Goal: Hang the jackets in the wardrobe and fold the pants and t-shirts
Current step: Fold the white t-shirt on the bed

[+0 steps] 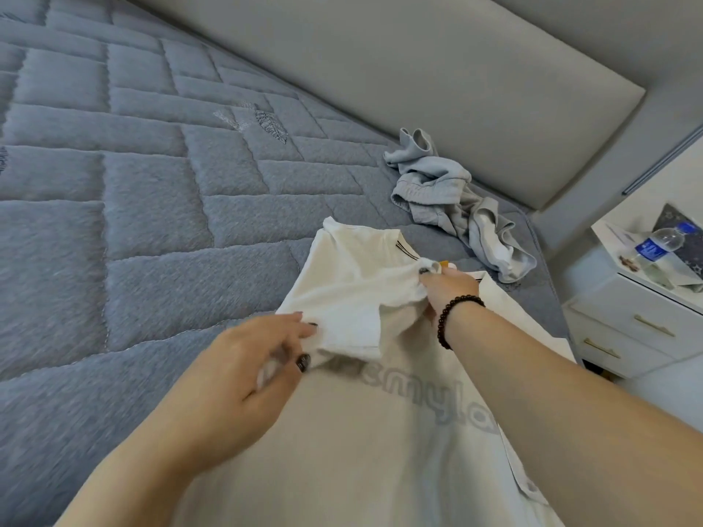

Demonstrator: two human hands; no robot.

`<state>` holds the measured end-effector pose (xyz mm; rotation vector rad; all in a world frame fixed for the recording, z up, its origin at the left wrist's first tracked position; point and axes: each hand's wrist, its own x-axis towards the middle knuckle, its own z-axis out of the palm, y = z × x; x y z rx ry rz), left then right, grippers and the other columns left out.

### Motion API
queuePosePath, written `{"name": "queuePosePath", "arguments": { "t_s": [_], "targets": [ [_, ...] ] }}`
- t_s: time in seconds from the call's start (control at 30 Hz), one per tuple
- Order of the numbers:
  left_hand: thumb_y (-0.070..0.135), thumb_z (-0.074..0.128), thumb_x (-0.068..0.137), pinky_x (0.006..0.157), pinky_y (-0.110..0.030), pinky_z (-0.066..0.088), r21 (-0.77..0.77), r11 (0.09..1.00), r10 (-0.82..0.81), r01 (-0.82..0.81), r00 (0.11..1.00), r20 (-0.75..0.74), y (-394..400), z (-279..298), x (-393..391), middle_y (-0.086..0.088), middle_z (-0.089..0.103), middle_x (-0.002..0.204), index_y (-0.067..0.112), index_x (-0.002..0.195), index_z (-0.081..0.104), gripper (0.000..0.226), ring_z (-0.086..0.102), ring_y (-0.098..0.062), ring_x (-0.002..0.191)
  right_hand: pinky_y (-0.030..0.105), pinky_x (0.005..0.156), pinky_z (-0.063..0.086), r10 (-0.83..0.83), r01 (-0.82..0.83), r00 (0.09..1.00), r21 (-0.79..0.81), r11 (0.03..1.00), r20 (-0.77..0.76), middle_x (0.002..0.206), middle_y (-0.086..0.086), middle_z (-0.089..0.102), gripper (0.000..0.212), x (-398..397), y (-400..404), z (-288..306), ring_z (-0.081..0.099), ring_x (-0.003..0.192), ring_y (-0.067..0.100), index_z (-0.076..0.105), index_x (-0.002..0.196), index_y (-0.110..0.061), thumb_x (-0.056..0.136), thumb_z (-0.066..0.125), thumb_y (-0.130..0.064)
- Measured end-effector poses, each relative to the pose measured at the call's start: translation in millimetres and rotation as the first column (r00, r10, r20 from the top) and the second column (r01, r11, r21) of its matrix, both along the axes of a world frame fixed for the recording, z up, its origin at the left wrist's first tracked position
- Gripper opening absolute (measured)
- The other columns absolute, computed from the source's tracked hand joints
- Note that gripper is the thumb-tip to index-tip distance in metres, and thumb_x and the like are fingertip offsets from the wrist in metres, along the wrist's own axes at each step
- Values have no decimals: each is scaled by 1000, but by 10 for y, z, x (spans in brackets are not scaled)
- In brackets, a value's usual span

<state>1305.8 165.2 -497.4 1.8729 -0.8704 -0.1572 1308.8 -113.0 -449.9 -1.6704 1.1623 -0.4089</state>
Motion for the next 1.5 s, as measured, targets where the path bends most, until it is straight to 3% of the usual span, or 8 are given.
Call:
{"name": "queuePosePath", "arguments": {
  "t_s": [0.1,0.23,0.53,0.7,0.83,1.1,1.3,1.5],
  "targets": [
    [58,39,85,105,-12,29,139,989,-74,58,992,107,-31,-50,-14,33,51,128,39,81,55,25,28,17,133,42,84,56,27,-26,1000,272,962,-1,108,12,66,13,-136,-31,-157,65,91,26,59,89,-15,89,63,-27],
    [68,24,83,100,-5,20,217,975,22,-40,996,86,-35,-76,-15,35,37,140,44,124,49,53,27,13,134,42,80,56,93,-142,988,476,868,125,110,11,68,34,-356,162,-180,67,100,30,65,112,-9,81,74,-20],
    [45,39,83,106,-33,36,230,973,-68,14,971,230,-62,-144,18,13,53,138,40,113,70,44,39,0,132,52,84,54,-128,112,990,217,970,60,83,14,70,16,-349,-56,-283,68,86,33,62,77,-7,73,78,-8],
    [40,34,84,109,-35,35,236,972,-71,15,970,233,-64,-171,28,13,51,139,42,115,68,46,41,-5,134,55,79,55,-55,66,997,189,980,-62,97,17,67,49,-245,-134,-313,67,87,38,63,97,-4,54,79,-21],
    [63,26,78,119,-26,18,280,960,-48,4,987,151,-61,-178,14,27,23,149,48,135,48,63,17,8,142,38,72,56,18,-13,1000,235,972,-17,90,13,63,47,-395,212,-148,64,76,29,59,105,-4,67,82,-19],
    [69,30,73,115,-17,2,300,952,-111,62,983,148,-64,-140,0,37,25,144,59,124,51,56,5,17,139,41,91,51,98,-123,987,-213,969,-126,97,-11,60,69,-892,339,-105,62,99,21,35,137,-22,79,66,0],
    [77,28,73,116,-18,5,253,965,-92,62,990,108,-57,-93,-30,40,30,139,60,111,60,52,5,21,137,25,97,36,203,-380,909,-517,767,-365,129,-1,45,49,-1229,-103,20,47,119,18,48,129,-20,84,65,-12],
    [66,42,80,116,-31,27,181,983,-19,-11,986,163,-96,-170,-17,33,49,133,55,103,68,37,25,16,136,9,109,17,366,-532,841,-731,428,-398,120,-10,57,47,-1734,-737,-123,39,129,12,58,101,-43,72,60,-6]
  ]
}}
